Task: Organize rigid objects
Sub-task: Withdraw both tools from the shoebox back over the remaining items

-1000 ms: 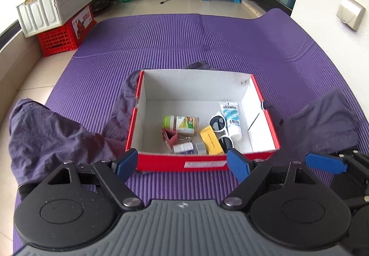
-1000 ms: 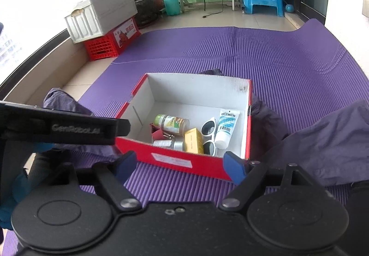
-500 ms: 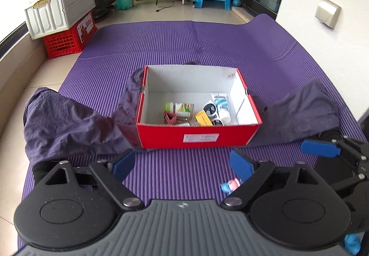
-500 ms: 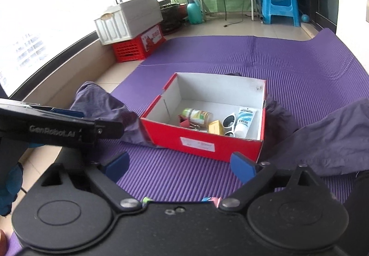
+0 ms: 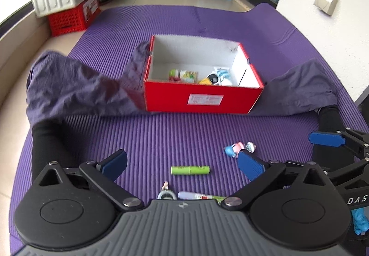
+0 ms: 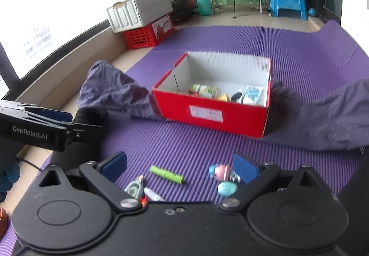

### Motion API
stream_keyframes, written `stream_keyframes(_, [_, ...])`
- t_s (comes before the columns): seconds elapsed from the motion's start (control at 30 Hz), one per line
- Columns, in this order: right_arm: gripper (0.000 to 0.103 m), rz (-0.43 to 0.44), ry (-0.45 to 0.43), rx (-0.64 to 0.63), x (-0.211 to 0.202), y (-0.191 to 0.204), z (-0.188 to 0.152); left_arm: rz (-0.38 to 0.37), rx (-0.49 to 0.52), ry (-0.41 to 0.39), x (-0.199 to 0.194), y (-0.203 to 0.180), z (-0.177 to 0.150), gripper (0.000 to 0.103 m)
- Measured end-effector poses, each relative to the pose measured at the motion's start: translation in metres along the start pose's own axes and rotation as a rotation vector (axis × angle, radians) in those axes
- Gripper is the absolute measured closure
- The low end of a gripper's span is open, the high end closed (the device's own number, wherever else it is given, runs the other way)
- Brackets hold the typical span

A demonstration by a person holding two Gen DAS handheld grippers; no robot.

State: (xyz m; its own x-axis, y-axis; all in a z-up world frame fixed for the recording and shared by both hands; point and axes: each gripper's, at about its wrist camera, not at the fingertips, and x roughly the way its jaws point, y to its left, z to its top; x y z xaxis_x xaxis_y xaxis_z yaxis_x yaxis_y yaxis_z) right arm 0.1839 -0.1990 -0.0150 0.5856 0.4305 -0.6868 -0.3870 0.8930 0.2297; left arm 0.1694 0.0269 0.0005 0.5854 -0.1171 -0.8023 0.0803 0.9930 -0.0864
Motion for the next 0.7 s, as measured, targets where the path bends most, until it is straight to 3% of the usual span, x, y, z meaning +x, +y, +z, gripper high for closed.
stream_keyframes(0.33, [0.006, -0.008, 0.101, -0.037, 0.027, -0.004, -0.037, 0.069, -0.056, 0.146, 0.053, 0.008, -0.038, 0.001])
stream_keyframes(0.7, [0.015, 0.01, 0.227, -0.053, 0.066, -0.007, -0.062, 0.137, -0.142, 0.312, 0.119, 0.022, -0.061, 0.001])
